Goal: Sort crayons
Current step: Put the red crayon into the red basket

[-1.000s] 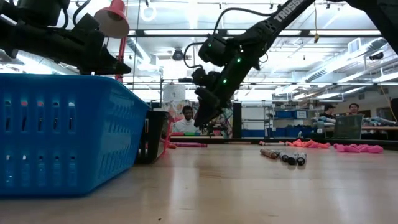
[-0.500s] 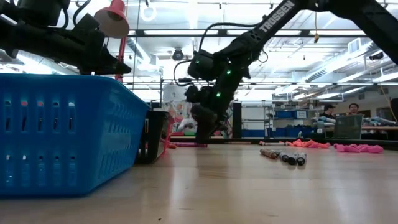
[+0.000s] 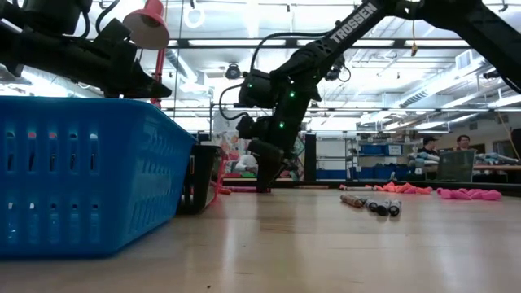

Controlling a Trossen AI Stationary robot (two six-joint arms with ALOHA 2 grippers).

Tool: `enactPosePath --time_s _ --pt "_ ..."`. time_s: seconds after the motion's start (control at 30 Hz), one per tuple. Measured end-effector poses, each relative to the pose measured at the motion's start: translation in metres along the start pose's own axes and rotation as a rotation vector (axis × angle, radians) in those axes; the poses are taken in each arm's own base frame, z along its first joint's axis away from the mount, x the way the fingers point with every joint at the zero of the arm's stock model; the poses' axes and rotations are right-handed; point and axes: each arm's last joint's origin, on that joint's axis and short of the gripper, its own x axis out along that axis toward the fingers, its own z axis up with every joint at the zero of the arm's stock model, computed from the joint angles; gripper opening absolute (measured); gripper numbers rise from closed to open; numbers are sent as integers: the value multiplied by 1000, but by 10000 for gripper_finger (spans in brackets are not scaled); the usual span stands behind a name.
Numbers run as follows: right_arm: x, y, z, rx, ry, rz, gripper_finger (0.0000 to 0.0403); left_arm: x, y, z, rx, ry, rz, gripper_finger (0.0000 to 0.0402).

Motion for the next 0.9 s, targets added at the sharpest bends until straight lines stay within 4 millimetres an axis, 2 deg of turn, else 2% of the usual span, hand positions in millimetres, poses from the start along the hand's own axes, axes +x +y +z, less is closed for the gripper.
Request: enactPosePath --time_s 0.2,0.33,0.67,0.9 --pt "0 1 -1 -21 10 27 44 0 0 0 0 0 0 71" --pt "-1 0 -4 -28 46 35 18 0 0 0 0 0 0 71" --pt "-4 0 -8 -21 83 35 30 0 0 0 0 0 0 71" --pt "-19 -1 -11 -25 113 33 30 0 0 0 0 1 0 71"
